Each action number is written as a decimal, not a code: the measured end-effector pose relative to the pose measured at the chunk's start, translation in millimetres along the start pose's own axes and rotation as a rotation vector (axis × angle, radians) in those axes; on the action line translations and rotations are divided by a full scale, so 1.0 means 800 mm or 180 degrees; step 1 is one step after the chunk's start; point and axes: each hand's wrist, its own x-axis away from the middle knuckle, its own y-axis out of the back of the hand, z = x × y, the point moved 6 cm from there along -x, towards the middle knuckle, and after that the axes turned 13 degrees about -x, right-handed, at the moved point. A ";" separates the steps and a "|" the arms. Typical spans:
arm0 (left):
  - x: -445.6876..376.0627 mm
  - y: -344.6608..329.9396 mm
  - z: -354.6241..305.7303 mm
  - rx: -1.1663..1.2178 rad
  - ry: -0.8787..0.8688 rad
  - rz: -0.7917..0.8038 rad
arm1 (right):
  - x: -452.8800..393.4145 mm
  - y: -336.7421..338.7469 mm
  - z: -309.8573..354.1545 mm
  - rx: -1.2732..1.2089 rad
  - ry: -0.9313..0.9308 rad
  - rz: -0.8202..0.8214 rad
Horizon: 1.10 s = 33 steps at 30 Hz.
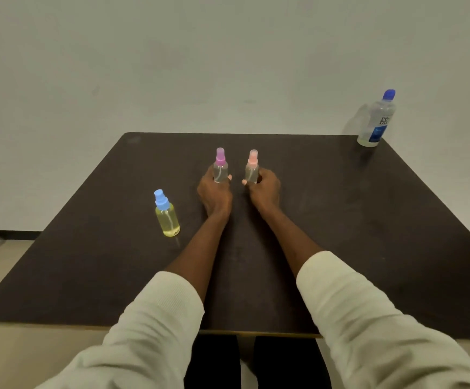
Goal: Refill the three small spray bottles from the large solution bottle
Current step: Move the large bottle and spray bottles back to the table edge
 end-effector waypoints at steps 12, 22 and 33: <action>-0.187 -0.144 -0.012 -0.0277 -0.0097 0.0067 | -0.233 -0.074 -0.053 0.0411 0.0096 -0.0035; -0.259 -0.200 -0.017 -0.0472 -0.0162 0.0173 | -0.325 -0.098 -0.072 0.0713 0.0264 -0.0147; -0.235 -0.188 -0.023 -0.0655 -0.0199 0.0375 | -0.299 -0.088 -0.065 0.0546 0.0097 -0.0018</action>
